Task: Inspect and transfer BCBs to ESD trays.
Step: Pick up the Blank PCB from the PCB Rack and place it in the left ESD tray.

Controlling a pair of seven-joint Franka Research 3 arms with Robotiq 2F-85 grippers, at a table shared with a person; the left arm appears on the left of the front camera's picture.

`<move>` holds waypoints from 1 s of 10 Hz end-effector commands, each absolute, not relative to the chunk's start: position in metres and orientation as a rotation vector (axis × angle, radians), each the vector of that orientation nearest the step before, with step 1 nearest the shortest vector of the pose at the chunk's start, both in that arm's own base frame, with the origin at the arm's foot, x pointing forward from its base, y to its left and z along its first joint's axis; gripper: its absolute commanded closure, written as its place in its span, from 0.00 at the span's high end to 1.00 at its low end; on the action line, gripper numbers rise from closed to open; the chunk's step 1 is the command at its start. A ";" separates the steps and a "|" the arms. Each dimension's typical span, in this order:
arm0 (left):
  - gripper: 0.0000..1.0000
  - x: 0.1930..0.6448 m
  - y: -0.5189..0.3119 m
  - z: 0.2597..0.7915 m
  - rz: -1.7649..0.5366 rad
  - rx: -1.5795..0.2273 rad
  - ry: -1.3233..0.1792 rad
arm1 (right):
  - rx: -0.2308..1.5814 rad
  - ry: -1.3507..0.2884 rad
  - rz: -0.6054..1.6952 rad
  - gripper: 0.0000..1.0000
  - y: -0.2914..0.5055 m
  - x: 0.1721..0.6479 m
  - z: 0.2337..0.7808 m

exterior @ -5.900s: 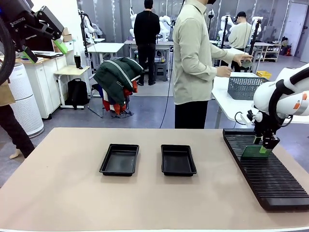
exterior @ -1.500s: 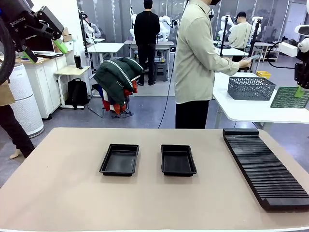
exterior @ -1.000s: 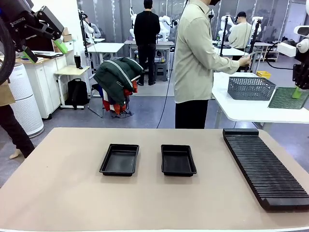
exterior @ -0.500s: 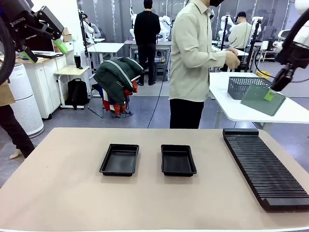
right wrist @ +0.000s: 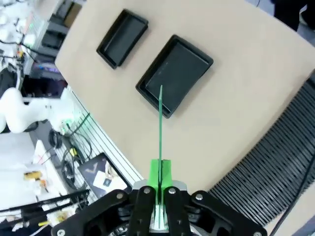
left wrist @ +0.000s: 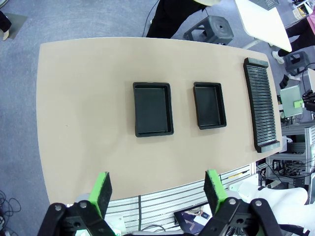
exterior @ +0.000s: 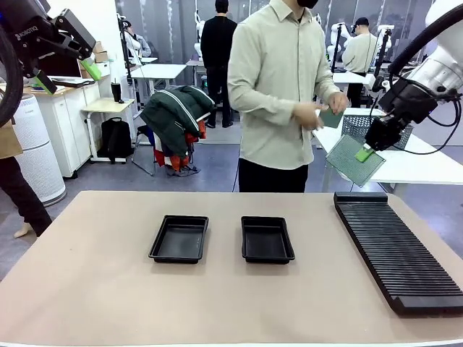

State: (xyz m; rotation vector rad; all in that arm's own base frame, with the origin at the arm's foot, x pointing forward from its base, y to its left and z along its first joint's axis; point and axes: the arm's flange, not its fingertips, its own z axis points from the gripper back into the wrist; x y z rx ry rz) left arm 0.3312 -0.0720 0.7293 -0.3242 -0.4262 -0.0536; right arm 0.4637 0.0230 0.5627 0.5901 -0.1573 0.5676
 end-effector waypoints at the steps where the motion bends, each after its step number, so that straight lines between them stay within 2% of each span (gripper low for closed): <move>1: 1.00 0.331 -0.071 0.729 -0.051 -0.325 -0.425 | 0.596 -0.223 0.546 0.03 0.036 0.443 0.558; 3: 1.00 0.331 -0.071 0.729 -0.051 -0.325 -0.425 | 0.577 -0.163 0.502 0.03 0.045 0.408 0.550; 5: 1.00 0.331 -0.071 0.729 -0.051 -0.325 -0.425 | 0.548 -0.104 0.328 0.03 0.046 0.340 0.547; 7: 1.00 0.331 -0.071 0.729 -0.051 -0.325 -0.425 | 0.560 -0.140 0.227 0.03 0.043 0.276 0.539; 10: 1.00 0.331 -0.071 0.729 -0.051 -0.325 -0.425 | 0.604 -0.142 0.150 0.03 0.043 0.238 0.523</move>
